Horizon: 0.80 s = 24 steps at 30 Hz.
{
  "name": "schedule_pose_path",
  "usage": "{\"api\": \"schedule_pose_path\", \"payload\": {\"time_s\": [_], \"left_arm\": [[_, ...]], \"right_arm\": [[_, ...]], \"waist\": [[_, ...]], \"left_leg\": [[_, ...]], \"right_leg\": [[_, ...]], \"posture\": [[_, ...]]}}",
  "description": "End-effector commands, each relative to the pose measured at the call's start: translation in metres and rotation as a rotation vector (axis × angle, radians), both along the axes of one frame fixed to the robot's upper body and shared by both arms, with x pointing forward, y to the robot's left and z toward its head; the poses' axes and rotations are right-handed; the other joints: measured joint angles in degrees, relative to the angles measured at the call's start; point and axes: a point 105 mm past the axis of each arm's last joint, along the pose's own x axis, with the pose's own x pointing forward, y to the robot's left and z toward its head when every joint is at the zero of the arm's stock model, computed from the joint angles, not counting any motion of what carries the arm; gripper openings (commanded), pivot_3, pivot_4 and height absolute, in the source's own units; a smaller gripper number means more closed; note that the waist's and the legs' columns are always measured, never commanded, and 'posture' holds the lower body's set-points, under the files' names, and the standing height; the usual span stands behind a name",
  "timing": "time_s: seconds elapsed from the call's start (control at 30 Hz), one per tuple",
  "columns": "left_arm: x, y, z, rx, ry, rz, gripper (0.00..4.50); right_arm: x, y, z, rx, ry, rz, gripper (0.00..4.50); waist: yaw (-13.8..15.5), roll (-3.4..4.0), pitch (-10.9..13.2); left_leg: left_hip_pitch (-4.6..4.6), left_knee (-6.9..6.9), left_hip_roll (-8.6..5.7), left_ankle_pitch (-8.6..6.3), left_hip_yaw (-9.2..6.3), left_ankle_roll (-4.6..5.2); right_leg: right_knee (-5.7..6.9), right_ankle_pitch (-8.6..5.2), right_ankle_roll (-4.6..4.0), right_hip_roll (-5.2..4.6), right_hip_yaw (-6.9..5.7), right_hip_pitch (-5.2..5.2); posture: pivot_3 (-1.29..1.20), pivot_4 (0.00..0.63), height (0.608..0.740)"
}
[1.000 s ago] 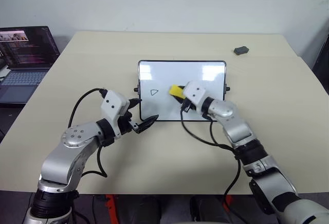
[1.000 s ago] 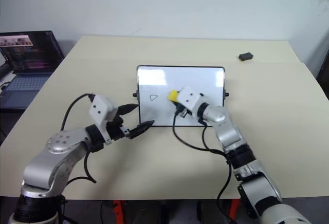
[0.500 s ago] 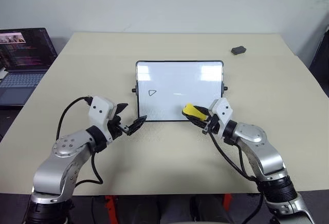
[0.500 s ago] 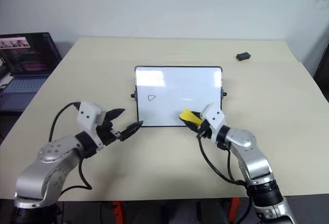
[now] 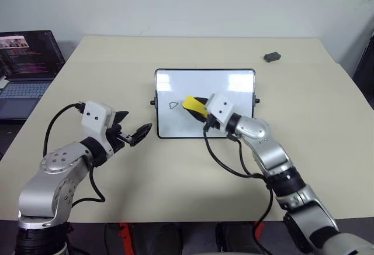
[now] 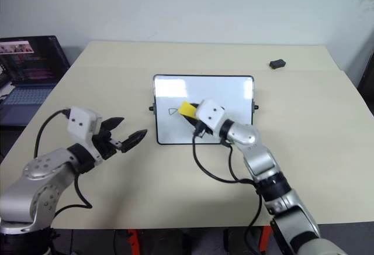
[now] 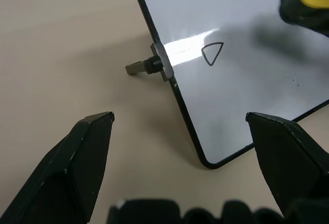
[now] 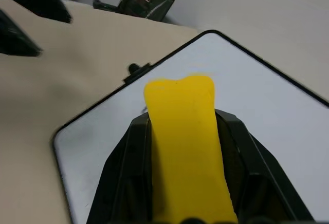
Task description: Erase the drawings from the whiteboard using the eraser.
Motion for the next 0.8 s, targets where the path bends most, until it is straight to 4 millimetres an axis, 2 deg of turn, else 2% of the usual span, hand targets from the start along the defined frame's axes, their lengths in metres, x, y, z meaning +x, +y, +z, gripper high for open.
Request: {"api": "schedule_pose_path", "payload": {"time_s": [0.03, 0.13, 0.23, 0.3, 0.4, 0.47, 0.53, 0.63, 0.8], "left_arm": [[-0.001, 0.004, 0.013, 0.021, -0.038, -0.005, 4.50], [-0.001, 0.002, 0.015, 0.030, -0.036, -0.023, 4.50], [-0.002, -0.001, 0.015, 0.033, -0.035, -0.035, 4.50], [-0.004, -0.003, 0.014, 0.034, -0.033, -0.042, 4.50], [-0.005, -0.004, 0.013, 0.032, -0.029, -0.048, 4.50], [-0.005, -0.005, 0.011, 0.030, -0.024, -0.053, 4.50], [-0.005, -0.005, 0.010, 0.028, -0.021, -0.056, 4.50], [-0.004, -0.007, 0.008, 0.028, -0.016, -0.069, 4.50], [-0.003, -0.008, 0.006, 0.032, -0.015, -0.085, 4.50]], "right_arm": [[0.016, 0.013, 0.021, 0.015, -0.123, -0.026, 1.31], [0.034, 0.021, 0.023, 0.012, -0.129, -0.069, 1.31], [0.041, 0.025, 0.007, -0.048, -0.080, -0.074, 1.31], [0.031, 0.030, -0.024, -0.164, -0.019, 0.006, 1.31], [0.017, 0.030, -0.056, -0.275, 0.065, 0.093, 1.31], [0.009, 0.027, -0.073, -0.328, 0.127, 0.130, 1.31], [0.003, 0.024, -0.083, -0.369, 0.163, 0.151, 1.31], [0.001, 0.025, -0.080, -0.378, 0.154, 0.162, 1.31], [0.012, 0.035, -0.033, -0.225, 0.031, 0.112, 1.31]], "waist": [[-0.06, 0.00, 0.00], [-0.15, 0.00, 0.00], [-0.33, 0.00, 0.00], [-0.17, 0.00, 0.00], [-0.21, -0.04, -0.02], [-0.20, -0.04, -0.02], [-0.19, -0.03, -0.02], [-0.13, -0.03, -0.02], [-0.05, -0.02, -0.01]], "left_leg": [[0.00, -0.01, 0.00, 0.00, 0.00, 0.00], [0.00, -0.03, 0.02, 0.00, 0.00, -0.01], [-0.02, -0.05, 0.02, 0.00, 0.02, -0.01], [-0.04, -0.04, 0.00, -0.01, 0.01, -0.01], [-0.02, -0.04, 0.00, -0.02, 0.02, 0.00], [0.03, -0.03, 0.00, -0.02, 0.00, 0.00], [0.07, -0.01, 0.00, -0.01, -0.01, 0.00], [0.14, 0.02, 0.00, 0.01, -0.06, -0.01], [0.14, 0.06, 0.00, 0.05, -0.13, -0.03]], "right_leg": [[0.00, 0.00, 0.00, 0.00, -0.01, 0.00], [0.00, -0.01, -0.02, 0.00, -0.01, -0.02], [-0.01, -0.01, -0.03, 0.00, 0.01, -0.03], [-0.03, -0.01, -0.03, -0.04, -0.01, -0.02], [-0.02, -0.01, -0.02, -0.05, 0.00, -0.01], [0.03, -0.01, -0.02, -0.05, -0.02, 0.03], [0.11, 0.00, -0.03, -0.05, -0.02, 0.04], [0.17, 0.08, -0.09, -0.05, -0.07, 0.11], [0.21, 0.12, -0.11, -0.03, -0.13, 0.10]], "posture": [[0.00, 0.150, 0.740], [0.00, 0.150, 0.740], [0.00, 0.150, 0.740], [0.00, 0.150, 0.740], [0.00, 0.150, 0.740], [0.00, 0.150, 0.740], [0.00, 0.150, 0.740], [0.00, 0.150, 0.740], [0.00, 0.150, 0.740]]}}
